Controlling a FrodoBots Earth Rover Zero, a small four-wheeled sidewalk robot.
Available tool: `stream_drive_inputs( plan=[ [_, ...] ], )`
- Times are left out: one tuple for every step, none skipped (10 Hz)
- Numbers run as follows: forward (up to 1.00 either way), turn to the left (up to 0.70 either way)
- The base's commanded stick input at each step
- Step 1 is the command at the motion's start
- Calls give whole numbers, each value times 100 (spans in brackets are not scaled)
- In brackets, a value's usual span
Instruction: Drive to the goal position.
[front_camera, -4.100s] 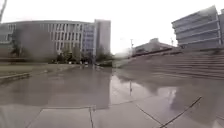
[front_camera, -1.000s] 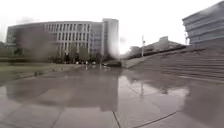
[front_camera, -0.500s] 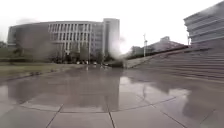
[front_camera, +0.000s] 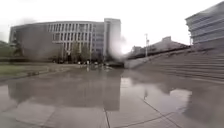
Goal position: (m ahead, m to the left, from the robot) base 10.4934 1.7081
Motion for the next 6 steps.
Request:
stream_drive_inputs(
  plan=[
    [70, 2],
    [70, 2],
    [70, 2],
    [70, 2],
    [70, 2],
    [70, 2]
  ],
)
